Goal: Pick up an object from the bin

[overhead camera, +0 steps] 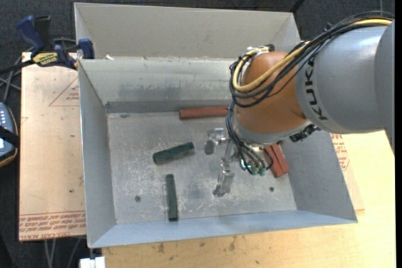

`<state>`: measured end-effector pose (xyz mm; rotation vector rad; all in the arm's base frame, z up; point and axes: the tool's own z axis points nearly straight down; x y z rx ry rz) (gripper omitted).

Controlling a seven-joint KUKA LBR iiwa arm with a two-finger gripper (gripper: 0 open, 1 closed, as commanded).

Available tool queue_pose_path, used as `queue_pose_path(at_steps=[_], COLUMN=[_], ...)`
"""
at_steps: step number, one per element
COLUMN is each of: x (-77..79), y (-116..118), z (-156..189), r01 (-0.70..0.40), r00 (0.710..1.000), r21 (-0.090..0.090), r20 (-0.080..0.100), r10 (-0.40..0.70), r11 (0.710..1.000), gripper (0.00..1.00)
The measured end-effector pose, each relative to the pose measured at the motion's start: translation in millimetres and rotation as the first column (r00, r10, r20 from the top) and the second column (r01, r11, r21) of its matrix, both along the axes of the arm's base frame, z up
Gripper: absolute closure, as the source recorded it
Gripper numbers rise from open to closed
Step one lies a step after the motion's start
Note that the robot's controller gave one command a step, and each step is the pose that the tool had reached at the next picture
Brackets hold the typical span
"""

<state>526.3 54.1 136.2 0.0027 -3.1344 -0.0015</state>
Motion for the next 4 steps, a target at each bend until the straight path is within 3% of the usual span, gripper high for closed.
queue_pose_path(at_steps=[1,2,3,4], x=[2.0,64.7,55.1,56.4], y=[-0.3,58.2,63.6,63.9], z=[3.9,-52.9,-27.2,5.9], r01=[0.002,-0.068,-0.267,-0.279], r00=[1.000,0.998,0.964,0.960], r21=[0.000,0.001,0.001,0.000], r20=[0.007,0.017,0.004,0.013], r10=[-0.002,0.068,0.267,0.279], r11=[1.000,0.998,0.964,0.960], gripper=[0.00,0.00,0.00,0.00])
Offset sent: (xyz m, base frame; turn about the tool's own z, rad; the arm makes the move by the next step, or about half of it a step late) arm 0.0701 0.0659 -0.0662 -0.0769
